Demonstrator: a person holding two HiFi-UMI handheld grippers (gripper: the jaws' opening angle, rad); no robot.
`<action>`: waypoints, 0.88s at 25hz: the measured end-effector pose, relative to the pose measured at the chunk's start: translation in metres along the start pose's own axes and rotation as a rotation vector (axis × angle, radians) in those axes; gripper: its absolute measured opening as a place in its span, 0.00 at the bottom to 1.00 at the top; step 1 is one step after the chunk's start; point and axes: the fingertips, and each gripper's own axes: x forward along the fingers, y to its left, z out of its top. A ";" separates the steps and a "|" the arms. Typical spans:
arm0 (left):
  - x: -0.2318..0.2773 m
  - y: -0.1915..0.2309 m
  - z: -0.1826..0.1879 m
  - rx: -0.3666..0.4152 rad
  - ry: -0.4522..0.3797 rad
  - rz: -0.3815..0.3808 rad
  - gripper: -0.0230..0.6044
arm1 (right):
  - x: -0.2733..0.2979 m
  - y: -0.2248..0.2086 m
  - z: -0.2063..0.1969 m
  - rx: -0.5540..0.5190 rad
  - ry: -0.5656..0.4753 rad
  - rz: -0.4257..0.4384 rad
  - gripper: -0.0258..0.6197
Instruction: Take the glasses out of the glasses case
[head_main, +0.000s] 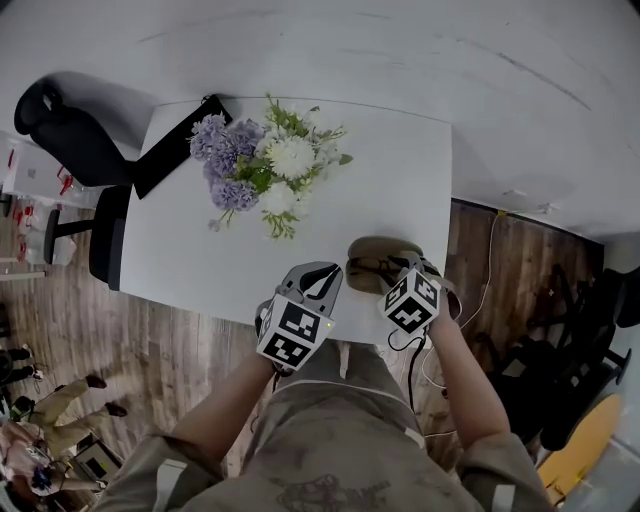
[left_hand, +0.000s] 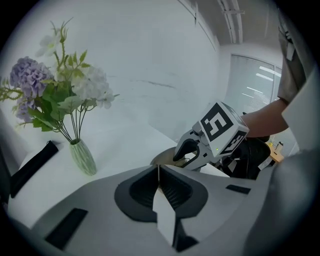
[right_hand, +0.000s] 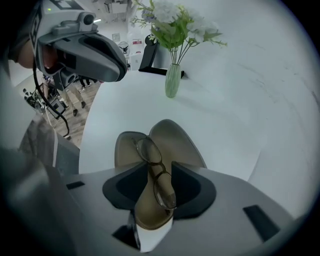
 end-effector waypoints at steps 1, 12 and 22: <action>0.001 0.001 -0.002 -0.005 0.006 0.003 0.08 | 0.002 -0.001 0.001 -0.014 0.002 0.002 0.29; 0.012 0.001 -0.009 -0.029 0.029 0.023 0.08 | 0.017 0.011 -0.015 -0.198 0.106 0.042 0.30; 0.010 -0.005 -0.020 -0.036 0.045 0.042 0.08 | 0.021 0.005 -0.005 -0.298 0.028 -0.096 0.15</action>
